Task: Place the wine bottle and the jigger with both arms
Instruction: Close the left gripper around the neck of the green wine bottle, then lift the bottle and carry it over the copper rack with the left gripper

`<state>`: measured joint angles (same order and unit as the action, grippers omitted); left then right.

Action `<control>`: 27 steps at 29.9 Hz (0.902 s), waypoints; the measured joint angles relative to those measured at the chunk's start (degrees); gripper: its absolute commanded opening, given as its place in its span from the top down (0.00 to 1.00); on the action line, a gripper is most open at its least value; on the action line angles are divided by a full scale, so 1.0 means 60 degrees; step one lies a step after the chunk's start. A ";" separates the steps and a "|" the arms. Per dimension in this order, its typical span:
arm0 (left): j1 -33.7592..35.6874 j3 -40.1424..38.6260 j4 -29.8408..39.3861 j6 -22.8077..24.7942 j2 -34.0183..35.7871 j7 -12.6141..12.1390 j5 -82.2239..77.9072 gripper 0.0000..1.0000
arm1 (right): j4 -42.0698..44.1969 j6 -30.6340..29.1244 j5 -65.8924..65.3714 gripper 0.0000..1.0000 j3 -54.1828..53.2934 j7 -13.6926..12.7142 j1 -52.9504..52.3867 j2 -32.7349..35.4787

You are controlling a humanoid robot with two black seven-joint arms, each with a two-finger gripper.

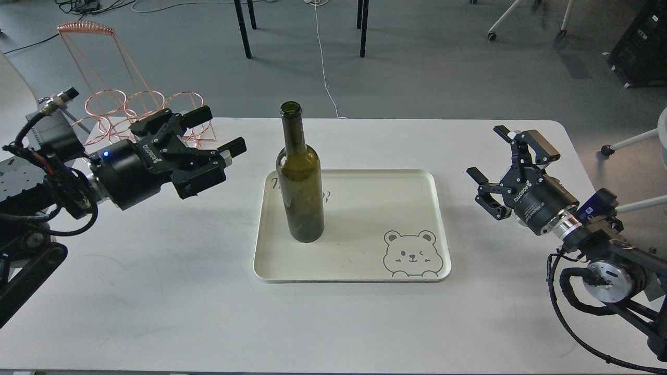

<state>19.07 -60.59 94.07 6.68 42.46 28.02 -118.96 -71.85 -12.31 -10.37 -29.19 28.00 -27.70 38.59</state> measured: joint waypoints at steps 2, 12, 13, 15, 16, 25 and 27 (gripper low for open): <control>0.0563 0.0625 -0.0049 0.0004 -0.0032 0.0000 -0.0048 0.02 | 0.0006 0.0000 0.0000 0.02 0.0002 0.0000 0.0001 -0.0010; 0.1876 0.2088 -0.1033 0.0059 -0.0977 -0.0004 -0.0034 0.02 | -0.0003 0.0000 -0.0041 0.02 -0.0004 0.0001 0.0082 0.0006; 0.1908 0.2131 -0.1113 0.0059 -0.1078 -0.0004 -0.0030 0.02 | -0.0003 0.0000 -0.0042 0.02 -0.0006 0.0001 0.0092 0.0010; 0.1950 0.2172 -0.1225 0.0065 -0.1241 -0.0004 -0.0010 0.02 | -0.0002 0.0000 -0.0043 0.02 -0.0009 0.0001 0.0109 0.0012; 0.1964 0.2181 -0.1253 0.0086 -0.1302 -0.0004 0.0002 0.02 | -0.0001 0.0000 -0.0051 0.02 -0.0010 0.0001 0.0114 0.0013; 0.2549 0.2514 -0.1722 0.0333 -0.1865 -0.0004 -0.0035 0.05 | 0.0063 0.0000 -0.0290 0.02 -0.0010 0.0000 0.0120 -0.0012; 0.2764 0.2665 -0.1904 0.0337 -0.1919 -0.0005 -0.0049 0.11 | 0.0069 0.0000 -0.0292 0.02 -0.0010 0.0001 0.0120 -0.0015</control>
<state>35.65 -44.60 82.65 8.70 30.95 28.00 -119.26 -71.43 -12.31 -12.12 -29.26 28.00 -26.98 38.50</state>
